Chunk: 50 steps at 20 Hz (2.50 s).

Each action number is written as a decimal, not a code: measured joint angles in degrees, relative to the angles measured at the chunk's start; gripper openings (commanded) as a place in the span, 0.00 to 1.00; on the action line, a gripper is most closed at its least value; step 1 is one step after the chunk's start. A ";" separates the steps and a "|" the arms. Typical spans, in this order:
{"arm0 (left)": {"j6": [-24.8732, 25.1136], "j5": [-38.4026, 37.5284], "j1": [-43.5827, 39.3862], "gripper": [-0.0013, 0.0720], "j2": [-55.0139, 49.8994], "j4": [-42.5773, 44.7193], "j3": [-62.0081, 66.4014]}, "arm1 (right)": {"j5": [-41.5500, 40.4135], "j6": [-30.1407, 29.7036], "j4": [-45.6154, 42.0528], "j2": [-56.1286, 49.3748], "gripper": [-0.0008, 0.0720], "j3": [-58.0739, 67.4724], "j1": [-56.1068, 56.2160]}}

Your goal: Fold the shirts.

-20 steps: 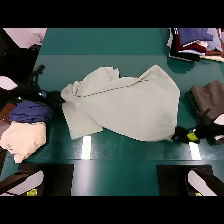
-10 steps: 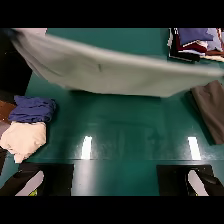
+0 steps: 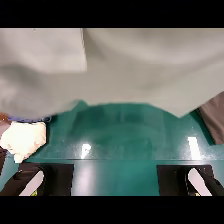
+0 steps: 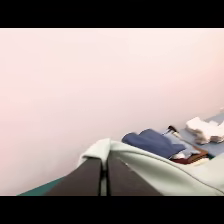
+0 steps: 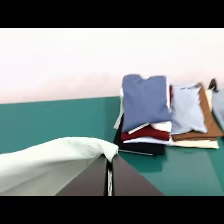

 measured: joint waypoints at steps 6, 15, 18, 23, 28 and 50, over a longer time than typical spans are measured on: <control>-0.26 -1.05 -0.02 0.05 -0.42 -1.46 -9.35 | 2.69 -0.50 0.09 -1.95 0.03 -6.62 -1.73; 1.01 -6.36 -0.31 0.05 -21.97 -0.55 -31.67 | 5.27 -1.79 -7.91 -26.47 0.03 -20.70 14.51; 2.36 -4.87 -1.16 0.05 -32.79 -0.24 -33.46 | 1.99 -1.84 -9.44 -36.00 0.03 -21.97 17.57; 5.49 5.70 -2.82 0.05 -43.93 -0.39 -34.27 | -6.62 -1.44 -10.29 -45.75 0.03 -22.56 19.67; 9.44 12.11 -3.23 0.05 -46.71 0.83 -31.52 | -13.90 -0.61 -10.45 -46.86 0.03 -22.67 19.91; 1.60 -11.89 -3.23 0.85 -46.49 24.70 -35.21 | -13.73 -1.53 -4.46 -34.16 0.58 -51.82 23.85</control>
